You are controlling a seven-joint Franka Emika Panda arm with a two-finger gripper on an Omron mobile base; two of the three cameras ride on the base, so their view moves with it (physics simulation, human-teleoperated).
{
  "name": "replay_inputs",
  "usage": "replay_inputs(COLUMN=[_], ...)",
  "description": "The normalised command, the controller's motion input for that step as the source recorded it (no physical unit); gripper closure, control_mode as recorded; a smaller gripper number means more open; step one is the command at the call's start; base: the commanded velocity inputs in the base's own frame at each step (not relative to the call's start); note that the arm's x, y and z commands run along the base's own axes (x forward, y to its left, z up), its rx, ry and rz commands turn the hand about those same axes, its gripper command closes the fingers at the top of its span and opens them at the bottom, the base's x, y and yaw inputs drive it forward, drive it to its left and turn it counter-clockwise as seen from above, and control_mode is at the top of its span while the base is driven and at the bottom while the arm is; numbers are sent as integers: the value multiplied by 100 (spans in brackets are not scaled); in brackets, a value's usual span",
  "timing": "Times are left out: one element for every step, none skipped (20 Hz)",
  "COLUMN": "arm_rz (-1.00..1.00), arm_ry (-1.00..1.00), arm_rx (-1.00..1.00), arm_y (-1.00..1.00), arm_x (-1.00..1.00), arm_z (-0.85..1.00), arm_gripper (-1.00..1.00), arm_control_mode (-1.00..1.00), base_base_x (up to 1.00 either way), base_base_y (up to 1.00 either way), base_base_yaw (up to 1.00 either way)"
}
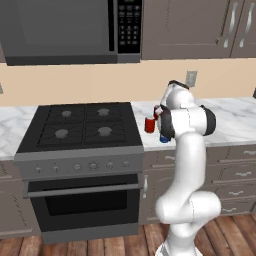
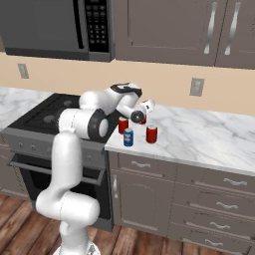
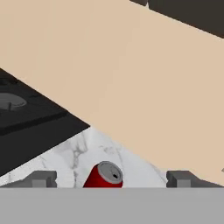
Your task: Four empty soda cans are scattered around the kitchen. Gather all the cans and cluster them next to the stove for recycling.
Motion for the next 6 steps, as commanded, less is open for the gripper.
replay_inputs(arm_rz=[7, 7, 6, 5, 5, 4], arm_ry=[0, 0, 0, 0, 0, 0], arm_rx=[-9, -10, -7, -7, -7, -4], arm_y=[-13, -15, -18, -19, -19, -24], arm_x=[-22, -19, -19, -14, -21, -21], arm_z=[12, 18, 16, 19, 21, 23], arm_gripper=[-100, -100, -100, -100, -100, -100], arm_control_mode=[-100, -100, -100, -100, -100, -100], base_base_x=[0, 0, 0, 0, 0, 0], base_base_y=[0, 0, 0, 0, 0, 0], base_base_yaw=[0, 0, 0, 0, 0, 0])
